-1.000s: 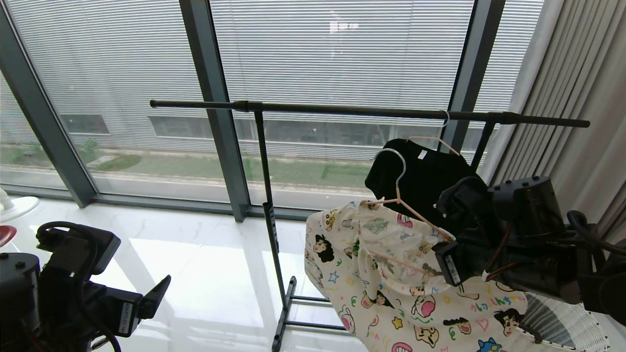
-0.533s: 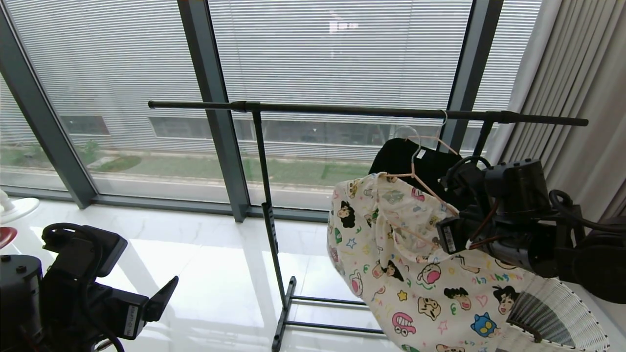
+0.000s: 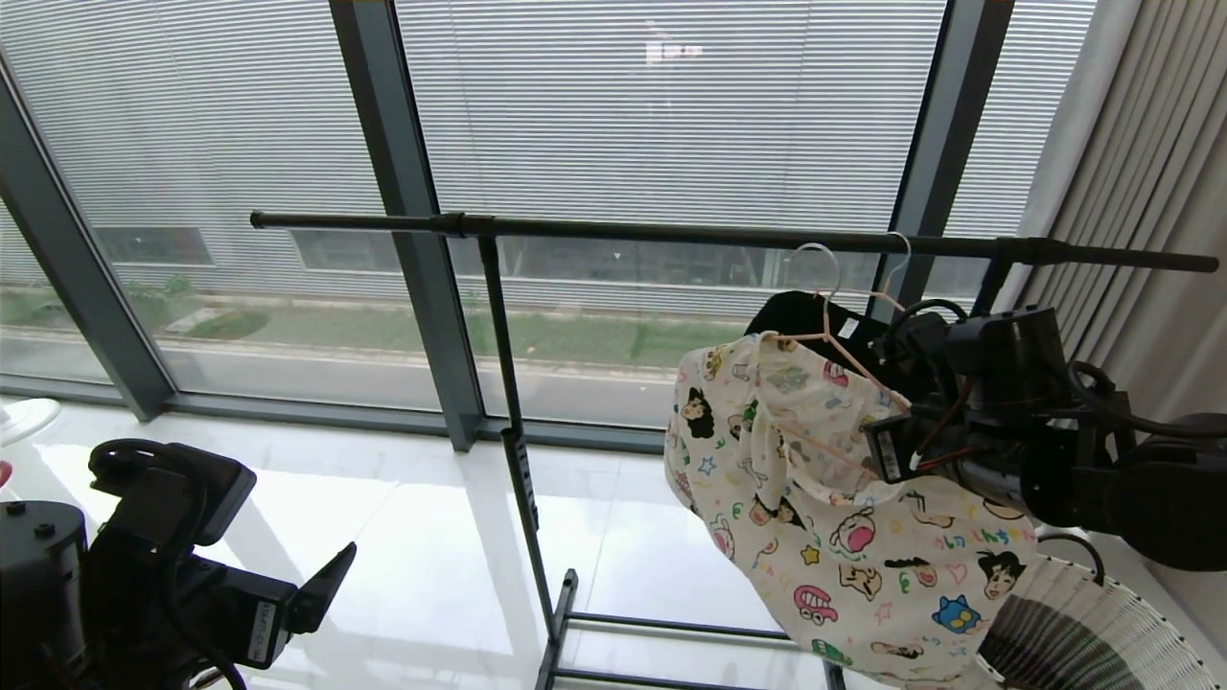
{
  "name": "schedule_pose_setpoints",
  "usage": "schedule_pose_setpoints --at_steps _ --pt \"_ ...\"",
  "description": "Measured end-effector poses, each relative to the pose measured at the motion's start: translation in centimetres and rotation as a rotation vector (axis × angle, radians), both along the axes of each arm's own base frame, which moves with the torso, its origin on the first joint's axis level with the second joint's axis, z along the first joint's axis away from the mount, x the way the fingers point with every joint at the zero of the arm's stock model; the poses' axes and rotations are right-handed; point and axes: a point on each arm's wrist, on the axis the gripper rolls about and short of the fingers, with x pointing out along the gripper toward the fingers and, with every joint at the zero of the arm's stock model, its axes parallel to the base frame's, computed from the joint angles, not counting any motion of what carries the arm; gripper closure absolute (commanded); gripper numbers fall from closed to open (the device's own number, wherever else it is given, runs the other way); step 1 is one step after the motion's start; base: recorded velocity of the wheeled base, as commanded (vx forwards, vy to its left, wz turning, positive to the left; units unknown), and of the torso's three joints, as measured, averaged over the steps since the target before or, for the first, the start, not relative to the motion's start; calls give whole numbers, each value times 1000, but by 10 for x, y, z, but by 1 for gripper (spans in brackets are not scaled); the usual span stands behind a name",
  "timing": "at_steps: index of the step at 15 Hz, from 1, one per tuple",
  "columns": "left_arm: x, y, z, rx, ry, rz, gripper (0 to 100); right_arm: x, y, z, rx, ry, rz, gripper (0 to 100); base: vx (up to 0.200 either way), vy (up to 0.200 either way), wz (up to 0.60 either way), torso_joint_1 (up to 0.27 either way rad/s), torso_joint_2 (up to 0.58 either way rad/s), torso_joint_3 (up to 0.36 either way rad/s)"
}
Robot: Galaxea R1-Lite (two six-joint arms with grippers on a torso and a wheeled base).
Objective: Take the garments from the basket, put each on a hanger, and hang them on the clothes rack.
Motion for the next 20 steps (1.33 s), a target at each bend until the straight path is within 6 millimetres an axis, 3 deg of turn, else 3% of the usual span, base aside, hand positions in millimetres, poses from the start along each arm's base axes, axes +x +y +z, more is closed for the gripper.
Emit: schedule_pose_setpoints --at_steps 6,14,20 --pt "3 -1 3 2 -7 -1 0 4 -9 0 3 -1 -36 100 200 0 0 0 4 -1" --pt "3 -1 3 23 -6 -10 0 5 -12 2 8 -6 -46 100 0 0 0 0 0 0" --pt "5 -2 7 18 -21 -10 0 40 -8 2 17 -26 -89 100 0 0 0 0 0 0"
